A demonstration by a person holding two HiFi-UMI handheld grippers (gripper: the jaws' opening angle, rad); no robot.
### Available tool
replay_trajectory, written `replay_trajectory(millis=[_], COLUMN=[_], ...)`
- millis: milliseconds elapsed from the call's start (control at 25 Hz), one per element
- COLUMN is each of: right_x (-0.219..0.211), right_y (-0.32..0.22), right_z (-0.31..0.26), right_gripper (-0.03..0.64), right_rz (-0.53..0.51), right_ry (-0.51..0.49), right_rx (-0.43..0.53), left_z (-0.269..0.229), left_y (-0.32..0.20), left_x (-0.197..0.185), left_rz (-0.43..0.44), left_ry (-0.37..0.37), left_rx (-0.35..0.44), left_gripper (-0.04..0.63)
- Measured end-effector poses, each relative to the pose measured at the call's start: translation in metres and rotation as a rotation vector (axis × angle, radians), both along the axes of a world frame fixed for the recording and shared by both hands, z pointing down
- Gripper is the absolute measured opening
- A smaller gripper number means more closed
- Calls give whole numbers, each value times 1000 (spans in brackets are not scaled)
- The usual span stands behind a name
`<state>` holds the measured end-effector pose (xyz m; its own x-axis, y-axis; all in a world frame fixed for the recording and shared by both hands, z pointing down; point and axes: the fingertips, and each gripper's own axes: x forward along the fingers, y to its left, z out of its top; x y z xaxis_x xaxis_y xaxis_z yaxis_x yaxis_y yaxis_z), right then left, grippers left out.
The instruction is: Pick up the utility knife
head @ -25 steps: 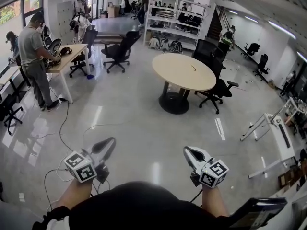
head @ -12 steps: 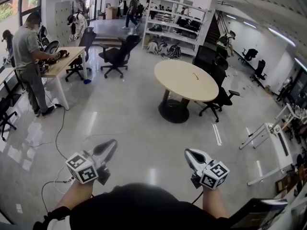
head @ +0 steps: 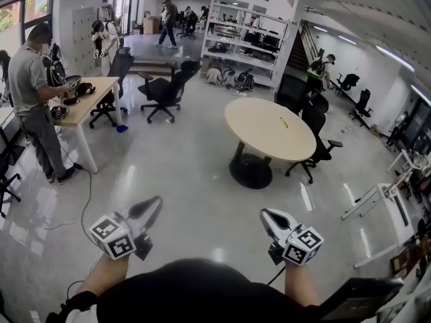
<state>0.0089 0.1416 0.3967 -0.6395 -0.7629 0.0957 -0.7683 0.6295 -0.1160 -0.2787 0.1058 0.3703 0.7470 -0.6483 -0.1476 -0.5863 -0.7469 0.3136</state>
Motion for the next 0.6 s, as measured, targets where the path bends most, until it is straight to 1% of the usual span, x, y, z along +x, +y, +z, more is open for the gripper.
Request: replay_trajectory(millis=[120,320,440,600], right_x=[-12,-18,-14,-1], right_y=[-26,-71,-102,-154], right_z=[6,14,19,21], right_gripper=[14,14,14,14], right_rz=[-2,-26,-47,-105], right_ry=[-5,-10,-28,-31], right_rx=[-17,-37,-37,-32], left_z=[2,13,20,23], left_y=[-23,-59,-81,-116], left_x=[-15,-30,-28,-10], left_rz=[-12,-45,-68,-116], left_ry=[-8,-2,-7,-30], left_rx=[-2,-16,-28,-27], left_gripper=[-8,-8,-8,-8])
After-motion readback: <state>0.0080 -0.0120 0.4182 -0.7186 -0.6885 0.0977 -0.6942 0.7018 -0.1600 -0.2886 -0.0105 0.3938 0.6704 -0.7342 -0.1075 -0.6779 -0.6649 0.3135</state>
